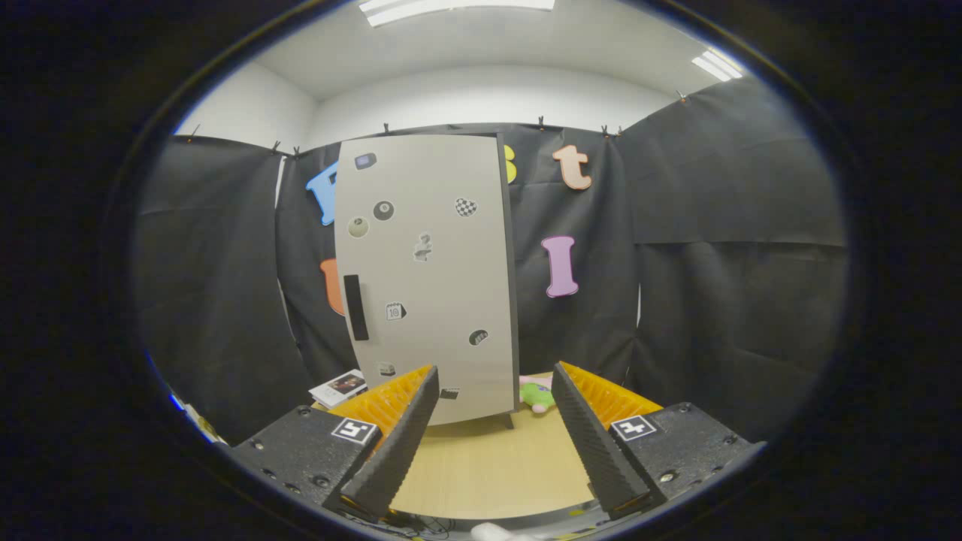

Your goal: Open the shoe cabinet door, grab the shoes and put them into the shoe cabinet, then close the shoe cabinet door.

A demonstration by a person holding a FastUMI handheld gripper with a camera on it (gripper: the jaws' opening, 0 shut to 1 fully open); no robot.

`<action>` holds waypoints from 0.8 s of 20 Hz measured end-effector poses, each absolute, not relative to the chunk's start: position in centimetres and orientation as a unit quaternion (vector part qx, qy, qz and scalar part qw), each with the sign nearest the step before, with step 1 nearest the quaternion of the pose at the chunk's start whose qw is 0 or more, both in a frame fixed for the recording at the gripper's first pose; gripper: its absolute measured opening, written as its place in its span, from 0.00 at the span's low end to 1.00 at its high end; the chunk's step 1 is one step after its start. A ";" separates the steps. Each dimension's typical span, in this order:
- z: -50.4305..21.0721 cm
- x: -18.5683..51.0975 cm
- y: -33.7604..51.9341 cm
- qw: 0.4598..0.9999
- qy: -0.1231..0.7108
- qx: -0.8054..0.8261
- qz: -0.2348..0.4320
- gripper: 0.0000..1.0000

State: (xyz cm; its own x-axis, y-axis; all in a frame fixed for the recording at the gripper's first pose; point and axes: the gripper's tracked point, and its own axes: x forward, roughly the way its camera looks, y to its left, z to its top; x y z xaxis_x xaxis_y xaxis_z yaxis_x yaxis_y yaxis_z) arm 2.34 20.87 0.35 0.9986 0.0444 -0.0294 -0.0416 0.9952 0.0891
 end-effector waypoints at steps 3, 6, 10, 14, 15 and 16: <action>0.5 1.9 20.9 0.999 0.011 0.044 0.024 0.98; 0.7 1.8 21.0 0.999 0.009 0.044 0.027 0.98; 0.7 1.7 21.2 0.999 0.009 0.041 0.032 0.98; 0.9 1.6 21.2 0.999 0.006 0.039 0.034 0.98; 0.9 1.6 21.3 0.999 0.005 0.039 0.034 0.98; 0.9 1.6 21.2 0.999 0.005 0.038 0.034 0.98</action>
State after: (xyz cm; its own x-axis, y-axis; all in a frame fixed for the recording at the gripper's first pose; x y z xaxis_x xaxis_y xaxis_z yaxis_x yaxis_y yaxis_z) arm 1.59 21.21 0.89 0.9977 0.0679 -0.0082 -0.0671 0.9949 0.0755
